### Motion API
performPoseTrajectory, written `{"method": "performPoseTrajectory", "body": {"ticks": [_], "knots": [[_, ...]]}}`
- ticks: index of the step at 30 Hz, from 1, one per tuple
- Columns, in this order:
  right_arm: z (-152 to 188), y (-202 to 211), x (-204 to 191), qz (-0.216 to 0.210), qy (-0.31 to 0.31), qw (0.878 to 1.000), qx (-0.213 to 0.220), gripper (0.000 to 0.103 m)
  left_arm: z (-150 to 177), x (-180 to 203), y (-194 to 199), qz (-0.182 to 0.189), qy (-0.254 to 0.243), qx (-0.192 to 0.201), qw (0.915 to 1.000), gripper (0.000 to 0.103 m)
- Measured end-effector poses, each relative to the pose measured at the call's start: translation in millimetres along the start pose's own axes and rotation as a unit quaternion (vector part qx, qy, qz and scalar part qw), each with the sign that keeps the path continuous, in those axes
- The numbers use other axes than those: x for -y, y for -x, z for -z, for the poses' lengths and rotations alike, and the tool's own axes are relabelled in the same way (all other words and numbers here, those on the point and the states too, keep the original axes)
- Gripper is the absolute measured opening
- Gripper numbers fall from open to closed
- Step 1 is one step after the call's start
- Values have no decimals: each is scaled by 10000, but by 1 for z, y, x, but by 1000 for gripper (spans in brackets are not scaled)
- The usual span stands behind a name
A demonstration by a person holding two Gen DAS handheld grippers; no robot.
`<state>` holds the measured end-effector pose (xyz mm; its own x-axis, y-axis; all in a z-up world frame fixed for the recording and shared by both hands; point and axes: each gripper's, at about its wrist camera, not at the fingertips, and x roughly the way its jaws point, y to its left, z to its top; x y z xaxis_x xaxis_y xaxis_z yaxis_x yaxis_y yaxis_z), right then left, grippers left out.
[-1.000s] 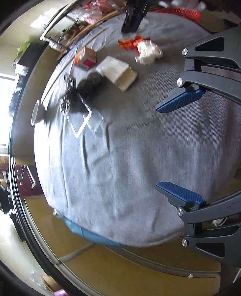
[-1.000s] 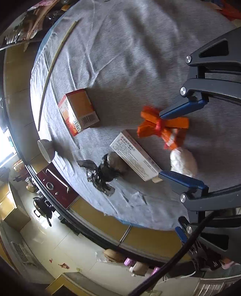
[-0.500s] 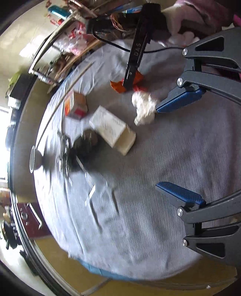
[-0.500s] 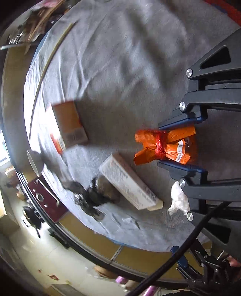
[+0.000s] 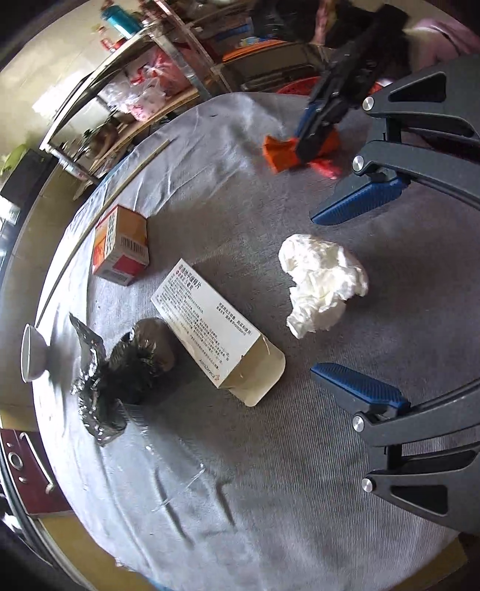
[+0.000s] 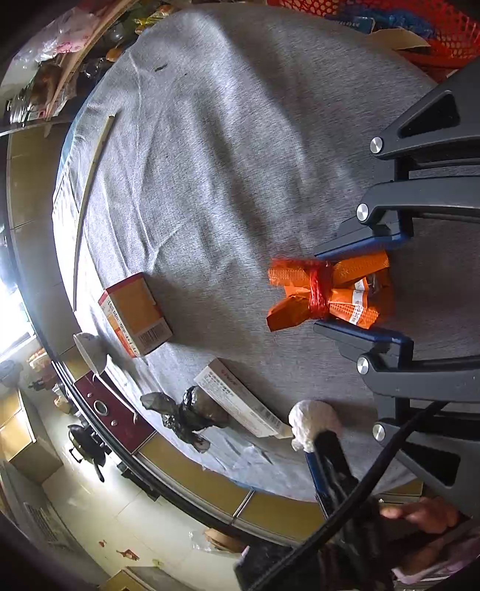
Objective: Collect trash
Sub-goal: 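Grasp the white crumpled tissue with the left tool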
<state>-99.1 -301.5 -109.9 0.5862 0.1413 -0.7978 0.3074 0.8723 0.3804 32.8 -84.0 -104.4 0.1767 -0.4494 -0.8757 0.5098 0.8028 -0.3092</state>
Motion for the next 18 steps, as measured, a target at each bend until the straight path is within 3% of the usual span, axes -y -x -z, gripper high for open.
{"method": "performPoseTrajectory", "body": {"ticks": [4, 6, 18], "knots": [[4, 2, 2, -100, 46, 9999, 81, 37, 2, -1, -2, 44, 99, 48, 9999, 72], [5, 3, 4, -158, 25, 9998, 135, 37, 2, 0, -5, 66, 98, -2, 9999, 57], [11, 4, 15, -552, -59, 9979, 319, 38, 8, 12, -5, 21, -51, 51, 10000, 45]]}}
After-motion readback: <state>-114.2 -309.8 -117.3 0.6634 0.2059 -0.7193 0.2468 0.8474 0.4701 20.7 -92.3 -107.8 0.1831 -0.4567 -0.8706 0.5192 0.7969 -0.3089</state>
